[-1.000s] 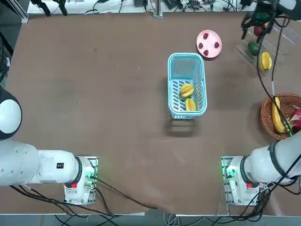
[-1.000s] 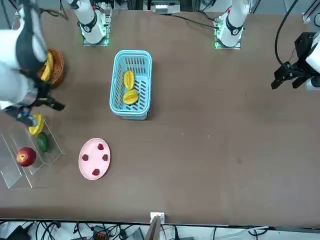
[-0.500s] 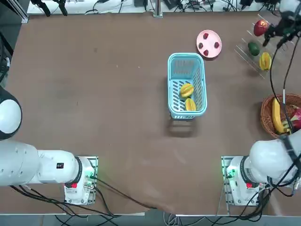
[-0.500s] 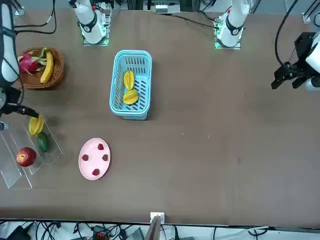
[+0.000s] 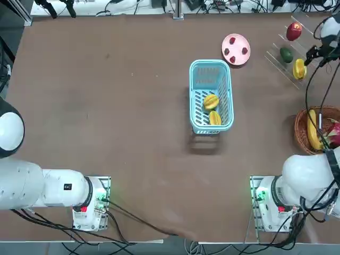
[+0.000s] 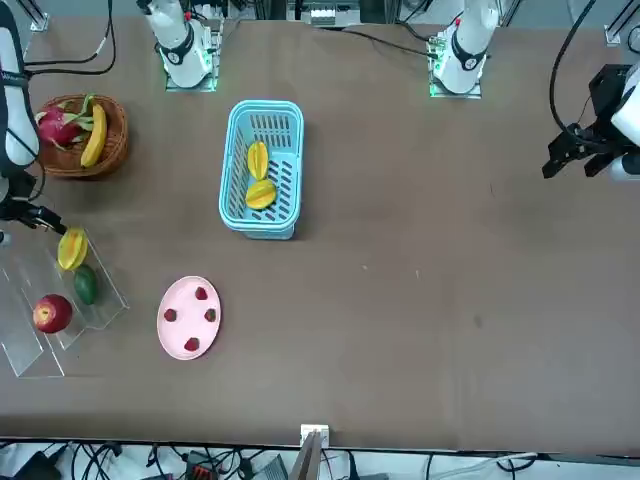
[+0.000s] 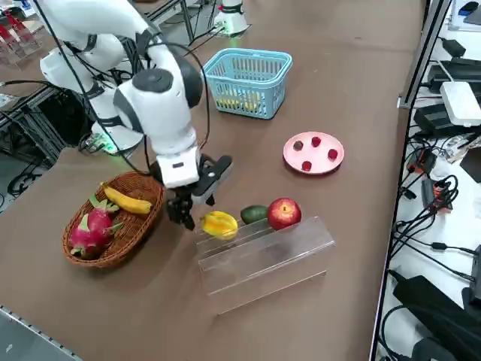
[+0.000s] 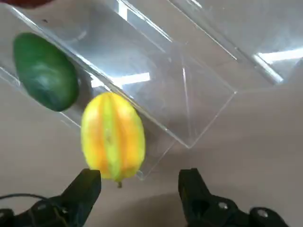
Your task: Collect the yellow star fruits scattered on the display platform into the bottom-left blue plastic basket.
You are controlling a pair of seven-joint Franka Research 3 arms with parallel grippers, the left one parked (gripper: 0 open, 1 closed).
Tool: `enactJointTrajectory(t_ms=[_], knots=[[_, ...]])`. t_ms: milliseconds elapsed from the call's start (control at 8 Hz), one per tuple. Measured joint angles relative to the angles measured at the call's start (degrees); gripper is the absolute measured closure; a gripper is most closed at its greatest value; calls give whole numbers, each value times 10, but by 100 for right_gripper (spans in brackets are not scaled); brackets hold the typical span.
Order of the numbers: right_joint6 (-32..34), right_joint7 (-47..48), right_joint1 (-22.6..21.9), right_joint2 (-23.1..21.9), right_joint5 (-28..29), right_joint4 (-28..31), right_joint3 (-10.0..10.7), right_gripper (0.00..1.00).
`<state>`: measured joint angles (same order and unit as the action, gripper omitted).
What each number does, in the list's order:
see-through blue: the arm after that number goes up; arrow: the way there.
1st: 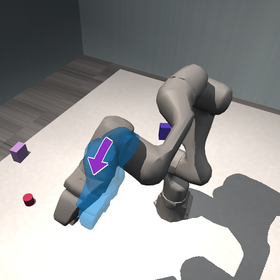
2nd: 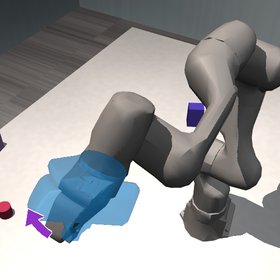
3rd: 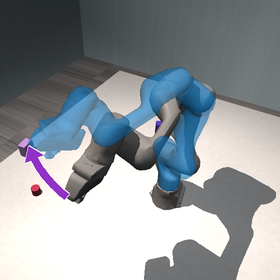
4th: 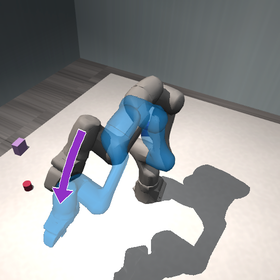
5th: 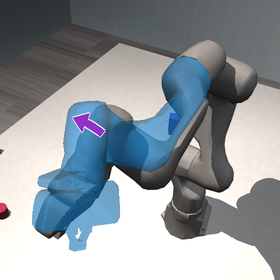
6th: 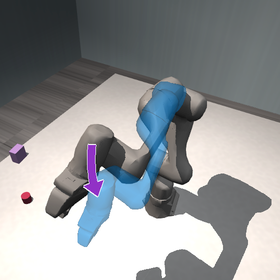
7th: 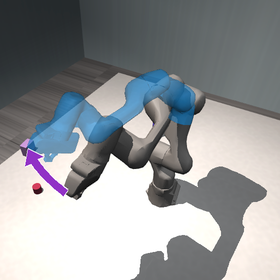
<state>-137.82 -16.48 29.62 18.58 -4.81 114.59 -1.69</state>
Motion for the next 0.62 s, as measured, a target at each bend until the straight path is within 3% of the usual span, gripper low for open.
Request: enactJointTrajectory(t_ms=[625], knots=[[-23, 1, 1, 7, 41, 15, -9, 1]])
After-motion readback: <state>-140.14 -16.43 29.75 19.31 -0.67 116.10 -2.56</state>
